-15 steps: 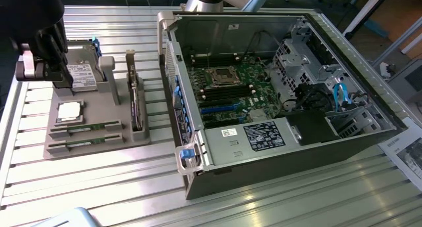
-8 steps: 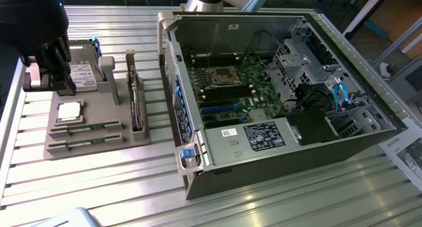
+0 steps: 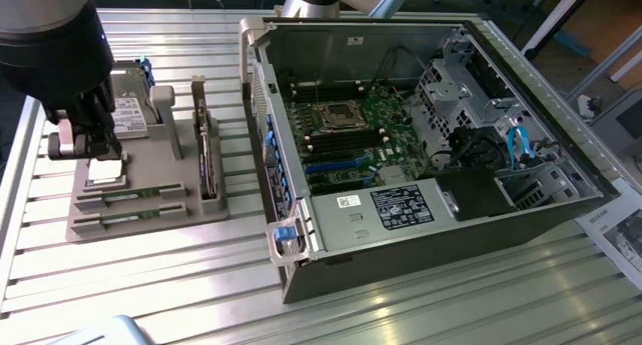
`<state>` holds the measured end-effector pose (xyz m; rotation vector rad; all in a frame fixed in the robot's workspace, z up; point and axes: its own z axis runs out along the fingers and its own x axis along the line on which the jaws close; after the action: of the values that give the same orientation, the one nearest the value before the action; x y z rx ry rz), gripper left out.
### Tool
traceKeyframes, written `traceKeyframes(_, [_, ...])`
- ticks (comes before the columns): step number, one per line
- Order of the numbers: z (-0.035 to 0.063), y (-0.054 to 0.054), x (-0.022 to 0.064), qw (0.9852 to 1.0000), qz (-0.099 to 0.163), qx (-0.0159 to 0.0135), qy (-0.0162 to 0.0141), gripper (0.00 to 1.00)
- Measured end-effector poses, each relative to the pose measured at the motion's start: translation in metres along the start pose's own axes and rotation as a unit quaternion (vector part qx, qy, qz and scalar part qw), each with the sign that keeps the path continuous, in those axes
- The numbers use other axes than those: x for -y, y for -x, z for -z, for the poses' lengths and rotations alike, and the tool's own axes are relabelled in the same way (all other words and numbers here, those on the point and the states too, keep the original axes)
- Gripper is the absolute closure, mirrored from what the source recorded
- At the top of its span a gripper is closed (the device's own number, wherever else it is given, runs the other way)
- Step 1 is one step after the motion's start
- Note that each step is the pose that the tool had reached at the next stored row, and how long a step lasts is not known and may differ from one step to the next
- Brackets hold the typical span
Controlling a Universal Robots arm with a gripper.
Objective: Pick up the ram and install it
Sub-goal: 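Pick up the ram and move it above insertion slot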
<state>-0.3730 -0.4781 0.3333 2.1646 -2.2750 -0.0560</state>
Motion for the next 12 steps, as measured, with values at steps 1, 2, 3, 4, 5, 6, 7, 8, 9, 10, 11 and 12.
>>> traceKeyframes(1, [-0.0033, -0.0005, 0.0001, 1.0, 0.0, 0.0, -0.0001, 0.9])
traceKeyframes(2, [-0.0057, -0.001, 0.0002, 1.0, 0.0, 0.0, -0.0001, 0.9])
traceKeyframes(3, [-0.0058, -0.001, 0.0002, 1.0, 0.0, -0.0001, 0.0, 0.9])
traceKeyframes(4, [-0.0059, -0.001, 0.0002, 1.0, 0.0, -0.0001, 0.0, 0.9])
traceKeyframes(5, [-0.0059, -0.001, 0.0002, 1.0, 0.0, 0.0, 0.0, 0.9])
traceKeyframes(6, [-0.0059, -0.001, 0.0002, 1.0, 0.0, 0.0, 0.0, 0.9])
traceKeyframes(7, [-0.006, -0.001, 0.0002, 1.0, 0.0, 0.0, 0.0, 0.9])
traceKeyframes(8, [-0.006, -0.001, 0.0002, 1.0, 0.0, 0.0, -0.0001, 0.9])
traceKeyframes(9, [-0.006, -0.001, 0.0002, 1.0, 0.0, 0.0, 0.0, 0.9])
traceKeyframes(10, [-0.006, -0.001, 0.0002, 1.0, 0.0, 0.0, -0.0001, 0.9])
traceKeyframes(11, [-0.006, -0.001, 0.0002, 1.0, 0.0, 0.0, -0.0001, 0.9])
traceKeyframes(12, [-0.006, -0.001, 0.0002, 1.0, 0.0, 0.0, -0.0001, 0.89])
